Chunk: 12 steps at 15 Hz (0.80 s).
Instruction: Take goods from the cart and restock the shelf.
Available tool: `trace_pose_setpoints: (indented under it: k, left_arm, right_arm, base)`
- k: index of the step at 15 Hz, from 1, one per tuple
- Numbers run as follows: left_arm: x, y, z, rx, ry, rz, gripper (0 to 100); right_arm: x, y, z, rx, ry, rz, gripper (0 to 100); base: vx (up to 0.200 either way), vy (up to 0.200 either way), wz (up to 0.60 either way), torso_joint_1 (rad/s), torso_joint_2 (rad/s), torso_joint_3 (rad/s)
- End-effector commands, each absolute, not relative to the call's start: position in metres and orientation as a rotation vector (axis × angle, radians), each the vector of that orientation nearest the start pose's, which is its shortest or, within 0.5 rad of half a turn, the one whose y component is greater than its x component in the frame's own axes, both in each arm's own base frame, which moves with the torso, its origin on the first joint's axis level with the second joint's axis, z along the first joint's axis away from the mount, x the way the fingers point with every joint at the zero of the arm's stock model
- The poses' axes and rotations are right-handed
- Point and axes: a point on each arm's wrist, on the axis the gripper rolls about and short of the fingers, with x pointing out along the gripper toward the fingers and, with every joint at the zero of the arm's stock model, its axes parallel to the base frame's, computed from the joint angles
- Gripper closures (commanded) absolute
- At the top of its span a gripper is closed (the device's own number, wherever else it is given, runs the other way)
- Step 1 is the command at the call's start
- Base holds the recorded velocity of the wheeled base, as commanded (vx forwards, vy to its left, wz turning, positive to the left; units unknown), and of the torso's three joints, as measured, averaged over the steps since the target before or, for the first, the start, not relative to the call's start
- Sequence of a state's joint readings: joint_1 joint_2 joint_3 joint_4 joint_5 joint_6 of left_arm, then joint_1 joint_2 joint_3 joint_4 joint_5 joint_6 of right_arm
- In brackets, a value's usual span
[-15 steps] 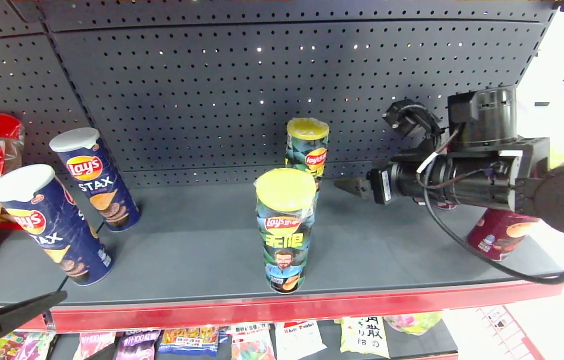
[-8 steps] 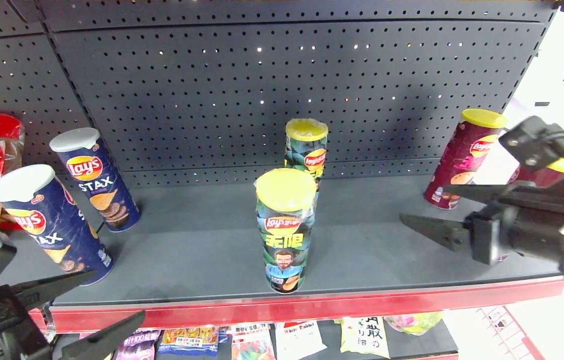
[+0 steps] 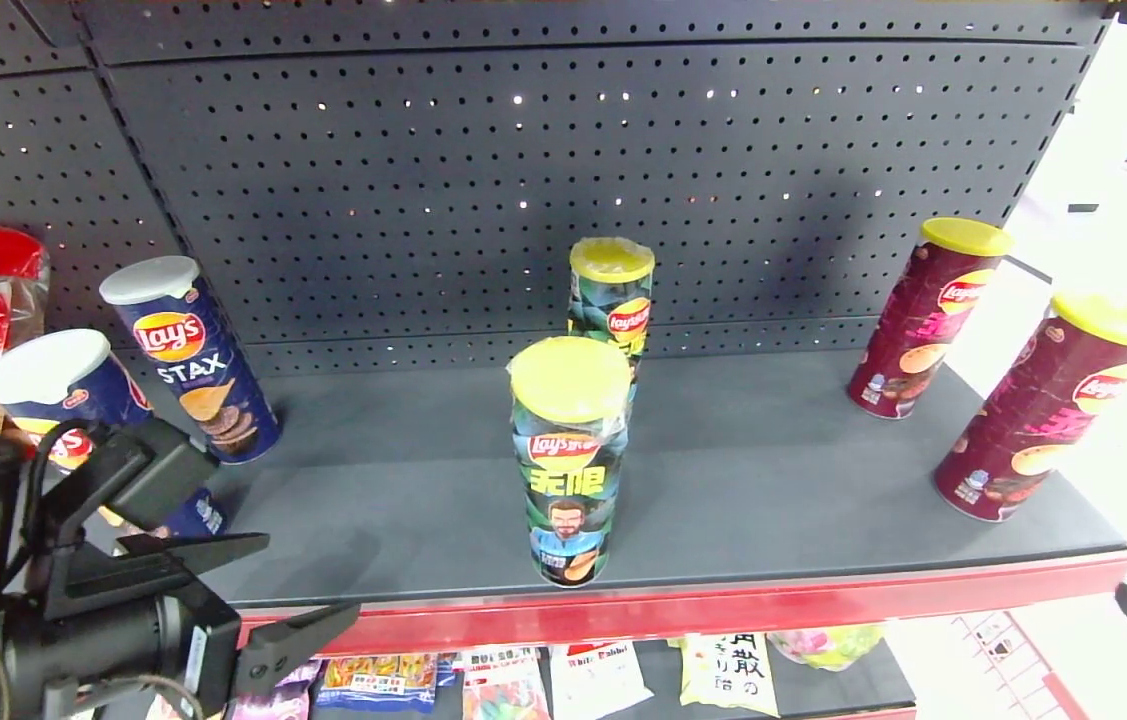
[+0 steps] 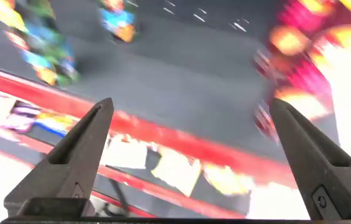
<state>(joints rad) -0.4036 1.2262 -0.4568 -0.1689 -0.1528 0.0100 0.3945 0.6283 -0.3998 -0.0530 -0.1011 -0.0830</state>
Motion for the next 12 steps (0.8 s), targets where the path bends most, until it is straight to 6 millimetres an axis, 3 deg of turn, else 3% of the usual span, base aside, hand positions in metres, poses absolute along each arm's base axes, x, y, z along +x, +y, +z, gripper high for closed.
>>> trace_pose_setpoints:
  k: [1, 5, 12]
  left_arm:
    - [0.17, -0.077, 0.144, 0.123, 0.685, -0.55, 0]
    - [0.203, -0.102, 0.147, 0.145, 0.697, -0.58, 0]
    - [0.222, -0.129, 0.146, 0.199, 0.694, -0.576, 0]
  right_arm:
    - [0.007, 0.0, 0.18, -0.094, 0.081, 0.161, 0]
    - [-0.003, -0.003, 0.173, -0.092, 0.095, 0.14, 0]
    - [-0.011, -0.005, 0.153, -0.093, 0.099, 0.113, 0]
  base:
    - [0.0, 0.0, 0.0, 0.0, 0.0, 0.0]
    - [0.0, 0.0, 0.0, 0.0, 0.0, 0.0]
    - [0.0, 0.0, 0.0, 0.0, 0.0, 0.0]
